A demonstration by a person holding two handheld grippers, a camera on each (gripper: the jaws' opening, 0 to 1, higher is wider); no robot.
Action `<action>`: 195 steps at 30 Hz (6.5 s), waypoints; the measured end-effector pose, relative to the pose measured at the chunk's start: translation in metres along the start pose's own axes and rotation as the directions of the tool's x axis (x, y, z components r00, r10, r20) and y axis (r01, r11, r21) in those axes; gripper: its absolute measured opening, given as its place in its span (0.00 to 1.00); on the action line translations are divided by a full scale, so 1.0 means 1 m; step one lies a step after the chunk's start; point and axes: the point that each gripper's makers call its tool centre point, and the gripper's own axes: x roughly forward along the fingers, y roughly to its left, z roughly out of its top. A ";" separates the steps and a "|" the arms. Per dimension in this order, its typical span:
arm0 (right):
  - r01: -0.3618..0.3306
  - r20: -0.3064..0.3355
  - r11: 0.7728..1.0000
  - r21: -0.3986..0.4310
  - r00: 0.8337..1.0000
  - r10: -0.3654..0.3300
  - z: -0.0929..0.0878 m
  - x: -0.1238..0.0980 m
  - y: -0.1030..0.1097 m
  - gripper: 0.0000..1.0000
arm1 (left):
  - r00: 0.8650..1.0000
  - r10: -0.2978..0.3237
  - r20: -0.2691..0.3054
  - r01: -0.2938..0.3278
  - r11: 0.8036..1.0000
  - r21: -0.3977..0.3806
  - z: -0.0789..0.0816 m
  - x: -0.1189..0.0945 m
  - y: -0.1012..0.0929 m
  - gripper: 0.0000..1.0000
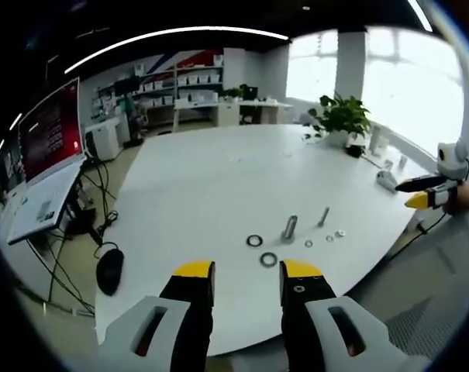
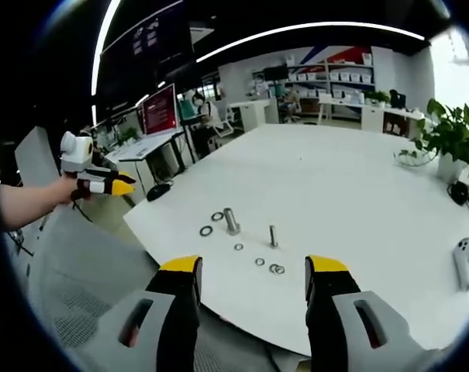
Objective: Place the washer onto the threaded stud by aligning its center hole with the stud, sliding it down to the base, and recovering from edge contact or off-axis alignment until the washer reaches the visible bottom stop.
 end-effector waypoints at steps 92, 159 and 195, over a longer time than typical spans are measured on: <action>0.096 0.021 0.993 0.066 0.995 -0.097 0.005 -0.004 -0.022 0.56 | 0.989 -0.076 -0.129 0.079 0.997 0.021 -0.022 0.010 -0.018 0.31; 0.115 -0.036 0.990 0.081 0.993 -0.112 -0.009 -0.004 -0.027 0.58 | 0.908 -0.144 -0.392 0.141 0.989 -0.036 -0.044 0.116 -0.071 0.35; 0.112 -0.057 0.991 0.071 0.992 -0.108 -0.013 -0.004 -0.028 0.56 | 0.765 -0.017 -0.644 0.224 0.944 0.241 -0.082 0.190 -0.044 0.29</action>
